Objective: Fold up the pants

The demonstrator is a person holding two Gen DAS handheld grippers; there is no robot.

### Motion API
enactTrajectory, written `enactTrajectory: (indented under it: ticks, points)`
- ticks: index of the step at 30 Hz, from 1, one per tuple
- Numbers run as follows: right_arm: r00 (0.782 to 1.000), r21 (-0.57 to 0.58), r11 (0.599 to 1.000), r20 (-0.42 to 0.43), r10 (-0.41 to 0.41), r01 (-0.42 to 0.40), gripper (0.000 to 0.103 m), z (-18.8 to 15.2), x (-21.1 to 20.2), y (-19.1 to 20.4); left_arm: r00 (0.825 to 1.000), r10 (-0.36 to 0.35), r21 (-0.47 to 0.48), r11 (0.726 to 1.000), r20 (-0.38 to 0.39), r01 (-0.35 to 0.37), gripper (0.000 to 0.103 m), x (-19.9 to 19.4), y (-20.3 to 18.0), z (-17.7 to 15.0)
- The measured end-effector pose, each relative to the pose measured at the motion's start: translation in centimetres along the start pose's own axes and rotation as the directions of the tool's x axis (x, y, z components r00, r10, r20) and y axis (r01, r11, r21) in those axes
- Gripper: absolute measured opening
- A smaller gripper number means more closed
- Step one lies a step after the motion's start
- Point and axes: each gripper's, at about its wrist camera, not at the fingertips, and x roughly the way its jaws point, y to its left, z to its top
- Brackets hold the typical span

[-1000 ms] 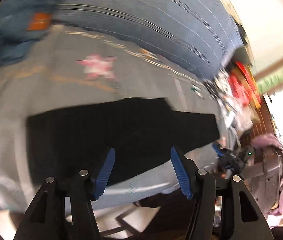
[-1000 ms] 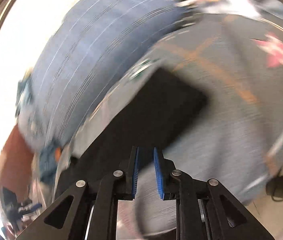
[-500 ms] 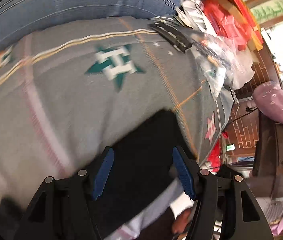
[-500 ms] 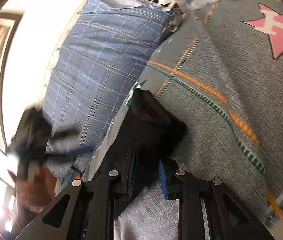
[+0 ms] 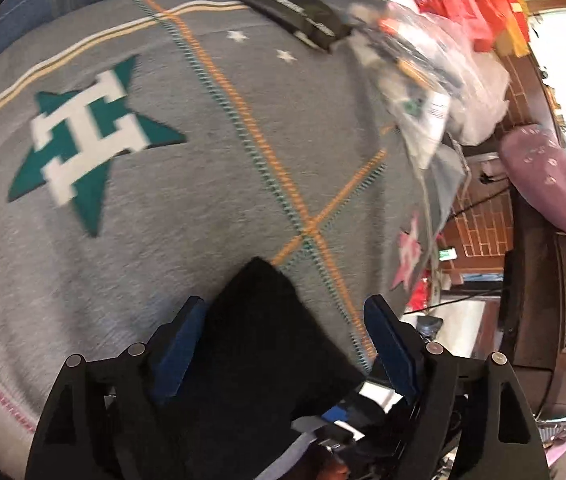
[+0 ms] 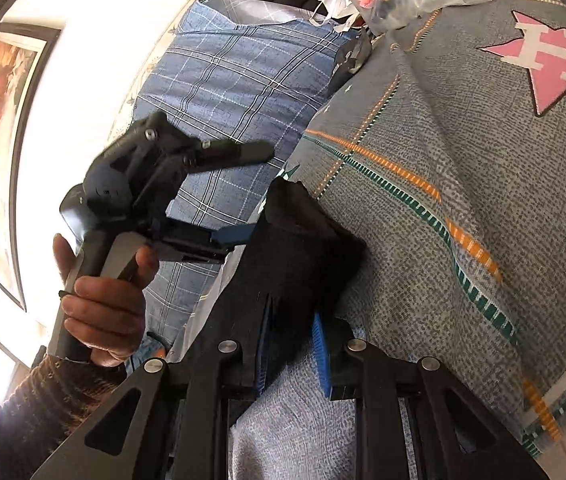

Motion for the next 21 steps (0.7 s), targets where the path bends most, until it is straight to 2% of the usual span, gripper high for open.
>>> enactTrajectory:
  ticks: [2, 4, 5, 6, 9, 14, 17, 21]
  points:
    - [1.0, 0.002, 1.0, 0.008, 0.001, -0.001, 0.019, 0.1, 0.1, 0.1, 1.0, -0.008, 0.012, 1.0, 0.006, 0.008, 0.077, 0.3, -0.1, -0.1]
    - [1.0, 0.005, 1.0, 0.015, 0.005, -0.005, 0.017, 0.1, 0.0, 0.1, 1.0, -0.013, 0.009, 1.0, 0.022, 0.013, 0.054, 0.6, 0.1, -0.2]
    - [1.0, 0.004, 1.0, 0.017, 0.012, -0.012, 0.016, 0.2, 0.1, 0.2, 1.0, -0.009, -0.007, 1.0, 0.015, 0.009, 0.033, 0.5, 0.6, -0.3]
    - [1.0, -0.001, 1.0, 0.015, 0.012, -0.012, 0.014, 0.4, 0.3, 0.3, 1.0, -0.007, -0.03, 1.0, 0.014, 0.007, 0.02, 0.5, 1.1, -0.5]
    - [1.0, -0.051, 0.999, 0.01, 0.003, -0.002, 0.01, 0.8, 0.2, 1.5, 0.997, -0.054, -0.069, 0.996, 0.052, 0.058, 0.015, -0.4, 2.2, -1.2]
    - [1.0, -0.175, 0.984, 0.018, 0.019, -0.015, 0.01, 0.9, -1.1, 5.5, 0.979, -0.13, -0.03, 0.99, 0.157, 0.136, 0.014, -5.4, 1.7, -4.0]
    - [0.999, -0.245, 0.969, 0.008, 0.038, -0.035, 0.01, 0.4, -1.5, 8.5, 0.963, -0.16, -0.022, 0.985, 0.217, 0.169, 0.015, -9.0, 2.3, -6.7]
    - [0.998, -0.363, 0.93, -0.036, 0.055, -0.064, 0.01, -1.9, -1.2, 13.0, 0.943, -0.158, -0.045, 0.983, 0.293, 0.179, 0.015, -14.0, 4.5, -11.6]
